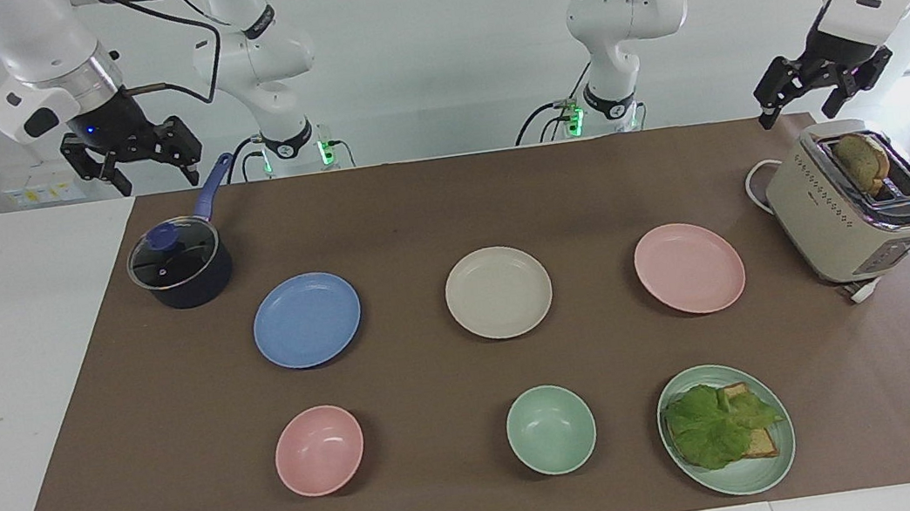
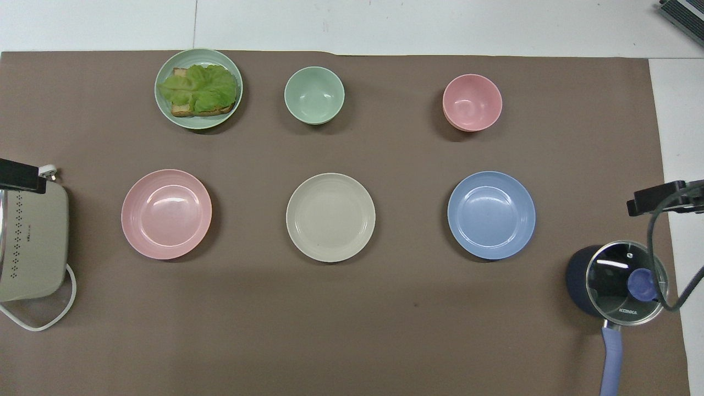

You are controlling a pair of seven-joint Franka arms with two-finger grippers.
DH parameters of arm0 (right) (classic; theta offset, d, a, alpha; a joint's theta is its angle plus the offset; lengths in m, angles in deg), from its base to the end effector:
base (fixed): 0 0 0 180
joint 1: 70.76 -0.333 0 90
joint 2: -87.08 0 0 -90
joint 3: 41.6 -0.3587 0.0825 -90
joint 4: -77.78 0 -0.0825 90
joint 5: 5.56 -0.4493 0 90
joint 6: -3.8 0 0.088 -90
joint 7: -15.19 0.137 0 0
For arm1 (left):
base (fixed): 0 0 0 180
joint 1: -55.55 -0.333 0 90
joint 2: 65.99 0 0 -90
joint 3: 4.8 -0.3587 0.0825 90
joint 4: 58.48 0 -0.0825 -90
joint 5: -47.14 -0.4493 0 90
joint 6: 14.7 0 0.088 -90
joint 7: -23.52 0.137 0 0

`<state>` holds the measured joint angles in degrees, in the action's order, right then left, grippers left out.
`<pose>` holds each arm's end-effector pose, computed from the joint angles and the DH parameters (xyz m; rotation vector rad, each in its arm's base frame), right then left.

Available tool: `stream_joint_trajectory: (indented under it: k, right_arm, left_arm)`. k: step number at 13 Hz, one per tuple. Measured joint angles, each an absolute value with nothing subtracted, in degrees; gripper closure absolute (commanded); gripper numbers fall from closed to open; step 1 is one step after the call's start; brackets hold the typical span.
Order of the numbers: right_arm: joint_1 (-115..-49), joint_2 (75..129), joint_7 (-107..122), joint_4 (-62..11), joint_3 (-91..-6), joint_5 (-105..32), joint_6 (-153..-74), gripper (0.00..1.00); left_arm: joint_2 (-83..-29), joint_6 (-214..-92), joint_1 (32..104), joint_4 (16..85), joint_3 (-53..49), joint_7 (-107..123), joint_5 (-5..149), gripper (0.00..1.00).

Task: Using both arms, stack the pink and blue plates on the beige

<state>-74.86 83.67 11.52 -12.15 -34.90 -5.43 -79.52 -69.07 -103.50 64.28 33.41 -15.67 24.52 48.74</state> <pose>0.5841 -0.0290 0.6636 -3.1325 -0.0296 0.0876 0.5985 0.0215 0.6499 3.1034 0.0296 -0.0001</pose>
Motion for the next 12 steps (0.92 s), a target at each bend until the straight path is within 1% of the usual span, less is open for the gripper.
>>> stream_joint_trajectory:
  k: [2,7,10,12]
  right_arm:
    - [-74.86,83.67,11.52,-12.15,-34.90,-5.43,-79.52,0.00]
    - [-74.86,83.67,11.52,-12.15,-34.90,-5.43,-79.52,0.00]
    - [-74.86,83.67,11.52,-12.15,-34.90,-5.43,-79.52,0.00]
    - [-74.86,83.67,11.52,-12.15,-34.90,-5.43,-79.52,0.00]
  left_arm:
    - [-69.03,-108.04,63.59,37.97,-15.76,24.67,49.44,0.00]
    - [-68.44,-123.90,63.57,51.79,-15.56,26.79,49.67,0.00]
    - [-66.37,-130.83,63.57,56.65,-15.56,27.77,49.67,0.00]
    - [-63.73,-134.33,63.57,58.36,-15.56,27.80,49.67,0.00]
